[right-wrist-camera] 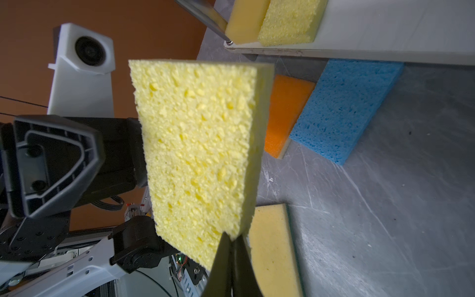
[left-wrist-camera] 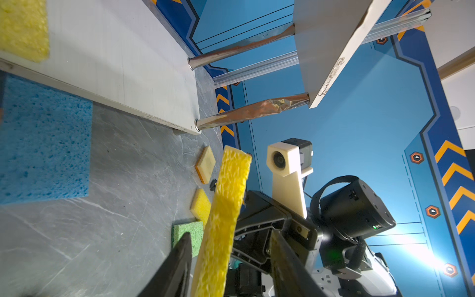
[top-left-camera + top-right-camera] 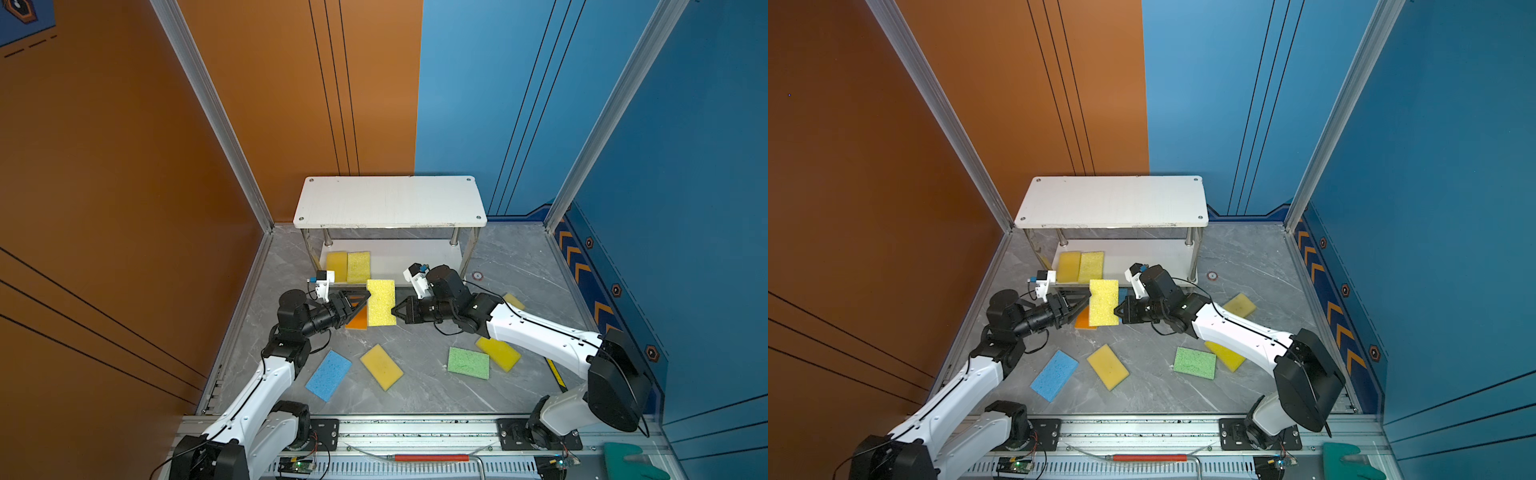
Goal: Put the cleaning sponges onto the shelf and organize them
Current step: 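Grasp and lift the yellow cellulose sponge upright with the right gripper beside the left gripper, then carry the sponge to the lower shelf tier with the right gripper while the left withdraws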
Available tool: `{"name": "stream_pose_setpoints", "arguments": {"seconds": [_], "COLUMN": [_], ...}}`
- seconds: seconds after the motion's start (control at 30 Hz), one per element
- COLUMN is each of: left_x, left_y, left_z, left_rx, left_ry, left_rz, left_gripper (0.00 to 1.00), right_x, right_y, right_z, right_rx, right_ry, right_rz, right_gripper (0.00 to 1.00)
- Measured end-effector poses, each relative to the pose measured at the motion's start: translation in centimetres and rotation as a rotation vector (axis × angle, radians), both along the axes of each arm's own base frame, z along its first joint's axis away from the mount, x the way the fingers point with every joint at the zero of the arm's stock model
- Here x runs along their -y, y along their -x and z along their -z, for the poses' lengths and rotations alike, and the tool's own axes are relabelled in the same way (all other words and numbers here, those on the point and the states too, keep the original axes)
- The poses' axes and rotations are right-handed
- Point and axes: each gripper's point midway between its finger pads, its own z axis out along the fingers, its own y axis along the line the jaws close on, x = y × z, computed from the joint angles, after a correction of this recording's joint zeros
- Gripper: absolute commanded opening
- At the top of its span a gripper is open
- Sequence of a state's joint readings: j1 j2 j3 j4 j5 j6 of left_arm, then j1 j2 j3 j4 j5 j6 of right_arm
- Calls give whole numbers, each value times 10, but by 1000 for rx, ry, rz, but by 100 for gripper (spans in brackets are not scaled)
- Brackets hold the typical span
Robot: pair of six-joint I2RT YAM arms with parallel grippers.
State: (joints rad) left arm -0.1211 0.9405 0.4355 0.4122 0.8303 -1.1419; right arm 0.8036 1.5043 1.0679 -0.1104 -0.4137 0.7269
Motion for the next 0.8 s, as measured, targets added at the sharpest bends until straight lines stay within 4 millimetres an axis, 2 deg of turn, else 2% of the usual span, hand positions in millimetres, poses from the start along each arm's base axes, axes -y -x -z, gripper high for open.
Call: {"name": "stream_pose_setpoints", "arguments": {"seconds": [0.1, 0.13, 0.2, 0.23, 0.3, 0.43, 0.5, 0.63, 0.8], "left_x": [-11, -15, -23, -26, -32, -43, -51, -69, -84], "left_y": [-4, -4, -4, -2, 1, 12, 18, 32, 42], "left_z": [0, 1, 2, 3, -1, -23, -27, -13, 7], "left_rx": [-5, -5, -9, -11, -6, 70, 97, 82, 26], "left_ry": [2, -2, -23, -45, -103, -266, -339, -467, -551], "left_rz": [-28, -38, -59, -68, -84, -117, -143, -192, -216], "left_gripper": [85, 91, 93, 100, 98, 98, 98, 98, 98], "right_x": [8, 11, 16, 19, 24, 34, 37, 31, 16], "right_y": [-10, -14, -24, -30, -43, -80, -97, -124, -150], "right_z": [3, 3, 3, 3, 9, 27, 37, 47, 46], "right_rx": [-3, -2, 9, 14, 14, 14, 21, 57, 108], "right_ry": [11, 10, 8, 10, 22, 70, 98, 138, 152], "right_rz": [45, 60, 88, 107, 141, 221, 250, 266, 256], "right_gripper": [0, 0, 0, 0, 0, 0, 0, 0, 0]}}
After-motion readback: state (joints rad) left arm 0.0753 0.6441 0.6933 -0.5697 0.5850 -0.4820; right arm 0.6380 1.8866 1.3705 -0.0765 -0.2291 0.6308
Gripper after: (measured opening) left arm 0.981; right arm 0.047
